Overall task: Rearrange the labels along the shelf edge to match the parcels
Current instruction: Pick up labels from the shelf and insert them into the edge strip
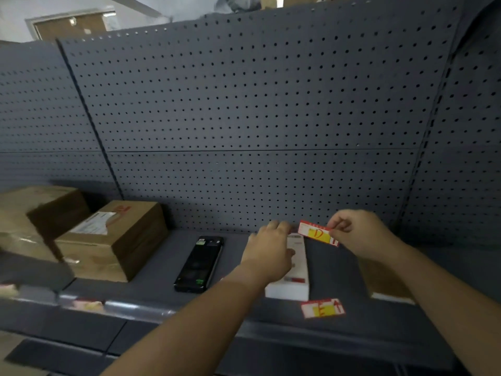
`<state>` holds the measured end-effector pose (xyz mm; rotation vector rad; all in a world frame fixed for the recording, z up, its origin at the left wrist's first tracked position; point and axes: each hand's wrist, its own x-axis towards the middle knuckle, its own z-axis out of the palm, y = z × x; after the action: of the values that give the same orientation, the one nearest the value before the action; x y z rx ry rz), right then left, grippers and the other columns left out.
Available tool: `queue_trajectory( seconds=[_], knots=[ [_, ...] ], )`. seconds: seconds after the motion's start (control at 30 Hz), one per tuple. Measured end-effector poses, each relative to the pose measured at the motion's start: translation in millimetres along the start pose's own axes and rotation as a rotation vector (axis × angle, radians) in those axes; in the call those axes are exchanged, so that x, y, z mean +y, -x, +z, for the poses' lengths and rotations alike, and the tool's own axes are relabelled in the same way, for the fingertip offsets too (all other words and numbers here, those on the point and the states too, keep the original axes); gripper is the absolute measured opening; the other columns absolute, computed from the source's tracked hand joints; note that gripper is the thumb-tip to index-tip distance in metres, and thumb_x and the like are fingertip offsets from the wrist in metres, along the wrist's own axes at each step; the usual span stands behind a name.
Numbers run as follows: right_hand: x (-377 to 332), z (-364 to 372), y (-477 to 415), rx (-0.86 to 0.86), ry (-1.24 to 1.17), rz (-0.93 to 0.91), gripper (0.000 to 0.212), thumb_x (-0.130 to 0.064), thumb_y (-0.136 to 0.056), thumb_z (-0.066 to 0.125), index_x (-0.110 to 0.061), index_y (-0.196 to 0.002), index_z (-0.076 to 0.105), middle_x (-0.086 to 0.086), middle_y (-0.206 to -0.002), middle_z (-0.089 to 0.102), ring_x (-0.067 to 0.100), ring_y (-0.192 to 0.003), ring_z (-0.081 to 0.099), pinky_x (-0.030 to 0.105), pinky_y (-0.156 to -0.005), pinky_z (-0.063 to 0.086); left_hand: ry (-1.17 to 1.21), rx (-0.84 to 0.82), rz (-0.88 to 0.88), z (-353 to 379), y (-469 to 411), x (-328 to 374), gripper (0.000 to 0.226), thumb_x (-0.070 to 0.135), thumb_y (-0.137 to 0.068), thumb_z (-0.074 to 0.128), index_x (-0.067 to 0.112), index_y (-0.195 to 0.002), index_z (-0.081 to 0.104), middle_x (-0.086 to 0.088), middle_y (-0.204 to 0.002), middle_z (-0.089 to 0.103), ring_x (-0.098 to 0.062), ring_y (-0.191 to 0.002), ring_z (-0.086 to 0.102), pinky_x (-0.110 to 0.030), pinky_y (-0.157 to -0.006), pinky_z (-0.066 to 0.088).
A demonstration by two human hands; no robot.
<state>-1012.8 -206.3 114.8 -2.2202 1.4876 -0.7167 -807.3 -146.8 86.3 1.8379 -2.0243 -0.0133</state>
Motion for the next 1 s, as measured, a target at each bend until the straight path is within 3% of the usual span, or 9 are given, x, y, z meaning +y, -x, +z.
queue_trajectory(
  seconds=[0.4,0.57,0.87,1.0],
  knots=[
    [-143.9,79.4,106.1,0.08,-0.072,0.046,0.01,-0.015,-0.09,0.07,-0.024,-0.09,0.069,-0.008,-0.085,0.07,0.003,-0.078,0.064,0.016,-0.063,0.047,-0.046,0.002,0.087,-67.8,132.5,-105.9,0.039,0.03,-0.087,0.065,0.016,-0.121,0.051,-0.005,-0.121,0.053,-0.026,-0.113,0.048,-0.044,-0.092,0.043],
    [-174.4,101.6,143.8,0.124,-0.076,0.053,0.01,-0.013,-0.089,0.07,-0.022,-0.091,0.072,-0.009,-0.082,0.07,0.001,-0.076,0.063,0.01,-0.06,0.045,-0.036,0.024,0.089,-67.9,185.7,-126.0,0.031,0.026,-0.087,0.061,0.018,-0.116,0.053,-0.003,-0.115,0.054,-0.025,-0.108,0.05,-0.041,-0.087,0.044],
    [-218.9,145.9,192.9,0.057,-0.086,0.119,0.009,-0.016,-0.093,0.065,-0.024,-0.095,0.069,-0.008,-0.089,0.068,0.005,-0.082,0.062,0.025,-0.072,0.053,-0.097,-0.067,0.071,-76.8,255.4,-166.3,0.035,0.029,-0.088,0.062,0.018,-0.121,0.053,-0.004,-0.12,0.055,-0.024,-0.112,0.051,-0.037,-0.093,0.043],
    [-236.2,171.1,182.8,0.052,-0.088,0.138,0.009,-0.016,-0.095,0.064,-0.023,-0.097,0.069,-0.008,-0.09,0.068,0.004,-0.081,0.062,0.018,-0.066,0.048,-0.092,-0.065,0.086,-73.0,255.2,-196.6,0.033,0.027,-0.089,0.062,0.019,-0.119,0.053,-0.003,-0.119,0.056,-0.023,-0.111,0.052,-0.036,-0.093,0.044]
  ],
)
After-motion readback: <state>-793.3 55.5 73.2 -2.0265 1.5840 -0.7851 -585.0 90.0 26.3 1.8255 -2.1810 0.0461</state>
